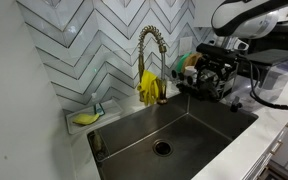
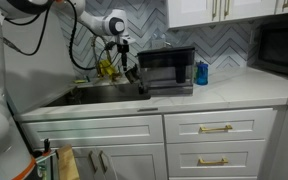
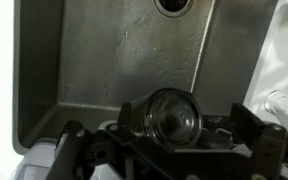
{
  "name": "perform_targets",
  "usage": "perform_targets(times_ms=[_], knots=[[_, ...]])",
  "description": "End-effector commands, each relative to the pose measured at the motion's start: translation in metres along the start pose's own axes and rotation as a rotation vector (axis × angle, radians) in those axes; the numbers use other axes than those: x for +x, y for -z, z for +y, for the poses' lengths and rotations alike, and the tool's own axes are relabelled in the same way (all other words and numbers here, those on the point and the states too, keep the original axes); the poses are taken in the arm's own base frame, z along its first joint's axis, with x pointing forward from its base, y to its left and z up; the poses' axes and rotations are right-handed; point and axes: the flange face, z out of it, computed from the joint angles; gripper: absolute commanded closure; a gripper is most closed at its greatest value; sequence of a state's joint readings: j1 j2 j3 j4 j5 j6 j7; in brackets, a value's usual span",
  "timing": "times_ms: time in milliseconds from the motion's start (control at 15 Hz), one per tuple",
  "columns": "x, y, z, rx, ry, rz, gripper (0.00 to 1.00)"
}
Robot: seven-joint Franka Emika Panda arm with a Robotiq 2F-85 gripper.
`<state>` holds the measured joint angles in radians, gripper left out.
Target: Move the clear mug on the dishrack backwards
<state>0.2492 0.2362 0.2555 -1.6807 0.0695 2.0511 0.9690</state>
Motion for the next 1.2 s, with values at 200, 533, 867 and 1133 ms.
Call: perform_targets(times_ms=[200, 533, 867, 1133], knots=[[0.007, -0.023, -0.011, -0.048, 0.041, 0.006, 0.00], [0.008, -0.037, -0.014, -0.098, 0.062, 0.022, 0.00], [0.017, -0.036, -0.009, -0.129, 0.052, 0.063, 0.00], [0.019, -0.041, -0.010, -0.147, 0.049, 0.068, 0.00]])
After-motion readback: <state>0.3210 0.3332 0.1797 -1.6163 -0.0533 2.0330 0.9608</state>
